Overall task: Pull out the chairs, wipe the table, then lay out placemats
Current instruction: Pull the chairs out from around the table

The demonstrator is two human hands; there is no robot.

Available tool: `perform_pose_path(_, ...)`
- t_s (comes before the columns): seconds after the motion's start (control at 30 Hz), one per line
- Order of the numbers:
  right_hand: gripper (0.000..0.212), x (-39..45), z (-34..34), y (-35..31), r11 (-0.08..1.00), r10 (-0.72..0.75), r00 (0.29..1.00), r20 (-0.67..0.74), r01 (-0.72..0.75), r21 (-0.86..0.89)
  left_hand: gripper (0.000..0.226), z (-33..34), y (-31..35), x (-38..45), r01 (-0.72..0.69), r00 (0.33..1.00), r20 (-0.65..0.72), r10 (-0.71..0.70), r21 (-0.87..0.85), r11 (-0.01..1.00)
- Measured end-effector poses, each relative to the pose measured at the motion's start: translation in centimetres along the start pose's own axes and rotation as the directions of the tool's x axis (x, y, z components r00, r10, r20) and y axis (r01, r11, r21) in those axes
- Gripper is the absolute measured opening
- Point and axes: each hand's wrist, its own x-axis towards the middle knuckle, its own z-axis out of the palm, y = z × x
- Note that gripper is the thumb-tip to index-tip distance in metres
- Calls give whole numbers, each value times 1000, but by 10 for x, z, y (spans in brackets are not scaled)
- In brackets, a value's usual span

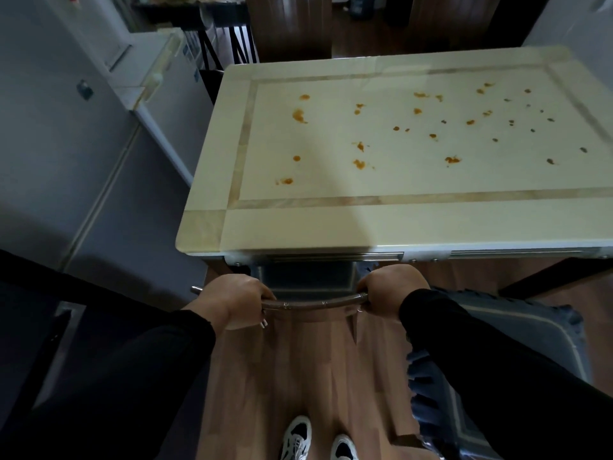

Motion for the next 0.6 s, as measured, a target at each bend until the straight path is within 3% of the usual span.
perform_pose_path(0.6,22,59,-28,14,993,115,993,-16,-115,-11,40,-34,-34,65,-33,997,-74,37,54,998)
